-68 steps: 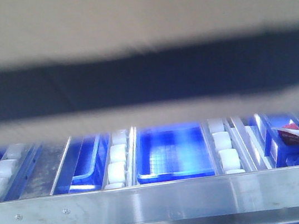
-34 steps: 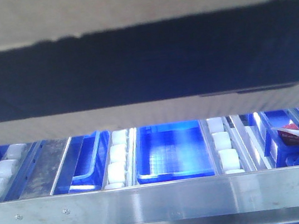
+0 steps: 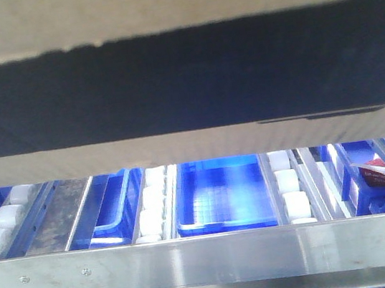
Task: Grab box from left shelf to table start
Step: 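Pull the held box back away from the shelf with both grippers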
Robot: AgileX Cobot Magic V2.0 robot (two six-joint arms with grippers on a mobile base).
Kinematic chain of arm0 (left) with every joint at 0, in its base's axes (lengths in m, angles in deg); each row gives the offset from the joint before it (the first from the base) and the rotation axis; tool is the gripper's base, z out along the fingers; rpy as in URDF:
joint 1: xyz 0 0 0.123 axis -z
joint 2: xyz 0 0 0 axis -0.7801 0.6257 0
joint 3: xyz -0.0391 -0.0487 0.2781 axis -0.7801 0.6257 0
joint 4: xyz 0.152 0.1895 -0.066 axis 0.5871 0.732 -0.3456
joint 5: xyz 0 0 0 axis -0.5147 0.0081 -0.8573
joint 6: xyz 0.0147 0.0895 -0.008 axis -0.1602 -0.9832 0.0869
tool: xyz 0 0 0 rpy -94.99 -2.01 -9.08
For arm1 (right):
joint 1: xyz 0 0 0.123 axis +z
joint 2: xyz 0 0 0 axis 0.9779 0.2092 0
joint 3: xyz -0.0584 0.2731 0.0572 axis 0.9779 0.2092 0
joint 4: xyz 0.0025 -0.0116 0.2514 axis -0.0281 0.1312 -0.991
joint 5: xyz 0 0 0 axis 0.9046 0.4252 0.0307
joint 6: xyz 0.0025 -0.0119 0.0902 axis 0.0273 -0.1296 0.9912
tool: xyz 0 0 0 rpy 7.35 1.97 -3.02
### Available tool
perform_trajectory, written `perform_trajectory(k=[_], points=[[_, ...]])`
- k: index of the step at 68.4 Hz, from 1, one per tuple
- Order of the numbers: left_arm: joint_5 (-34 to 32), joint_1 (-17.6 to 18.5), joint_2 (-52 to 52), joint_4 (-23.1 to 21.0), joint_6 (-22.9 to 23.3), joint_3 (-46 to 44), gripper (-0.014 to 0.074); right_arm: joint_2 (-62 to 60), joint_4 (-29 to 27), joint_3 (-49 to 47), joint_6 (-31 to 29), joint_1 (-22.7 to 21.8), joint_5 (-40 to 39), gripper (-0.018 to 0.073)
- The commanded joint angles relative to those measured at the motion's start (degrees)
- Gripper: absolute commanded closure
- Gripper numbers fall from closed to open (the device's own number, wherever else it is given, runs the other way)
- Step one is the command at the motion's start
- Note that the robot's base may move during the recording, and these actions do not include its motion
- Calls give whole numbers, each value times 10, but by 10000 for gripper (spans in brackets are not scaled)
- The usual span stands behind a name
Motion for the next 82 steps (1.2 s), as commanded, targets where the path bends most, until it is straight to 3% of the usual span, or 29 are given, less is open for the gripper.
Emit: perform_trajectory(k=[1,82], points=[[-101,4,-2,-15,14,-23,688,12,31,-15,-5,-2,-89,501],[-101,4,1,-15,14,-23,688,12,31,-15,-5,-2,-89,501]])
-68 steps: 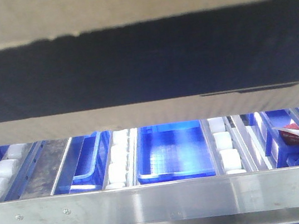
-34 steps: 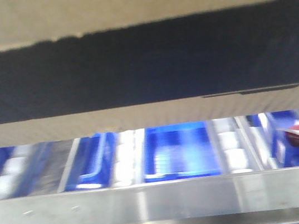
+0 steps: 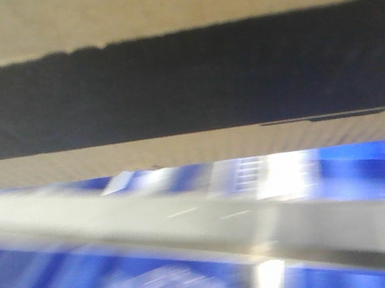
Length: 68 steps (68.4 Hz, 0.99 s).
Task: Grab box from left shelf to table start
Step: 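Pull the held box back away from the shelf with both grippers, then hold the box with both grippers while the base turns away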
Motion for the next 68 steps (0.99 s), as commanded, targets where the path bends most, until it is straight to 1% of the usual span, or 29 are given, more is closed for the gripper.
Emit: perform_trajectory(k=[1,68], points=[[-102,4,1,-14,14,-23,688,12,31,-15,-4,-2,-89,501],[-102,4,1,-14,14,-23,688,12,31,-15,-4,-2,-89,501]])
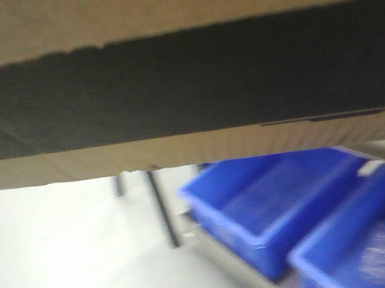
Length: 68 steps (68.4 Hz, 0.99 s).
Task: Grab box from left shelf to table start
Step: 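Hold the box with both grippers while the base turns away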
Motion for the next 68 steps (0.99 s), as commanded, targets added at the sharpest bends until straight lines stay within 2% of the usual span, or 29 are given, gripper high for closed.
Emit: perform_trajectory(k=[1,68], points=[[-103,4,1,-14,14,-23,688,12,31,-15,-4,-2,-89,501],[-103,4,1,-15,14,-23,688,12,31,-15,-4,-2,-88,501]])
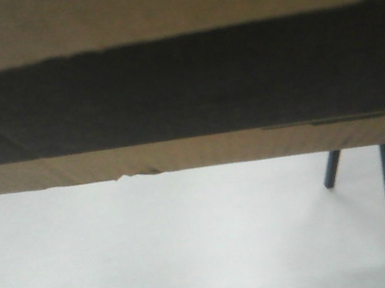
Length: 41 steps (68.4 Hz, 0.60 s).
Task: Grab box from left shelf to table start
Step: 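Hold the box with both grippers while the base turns away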
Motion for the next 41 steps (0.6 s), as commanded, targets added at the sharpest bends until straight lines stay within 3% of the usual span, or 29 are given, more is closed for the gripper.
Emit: perform_trajectory(k=[1,41], points=[[-107,4,1,-14,14,-23,688,12,31,-15,-4,-2,-88,501],[-107,4,1,-14,14,-23,688,12,31,-15,-4,-2,-88,501]])
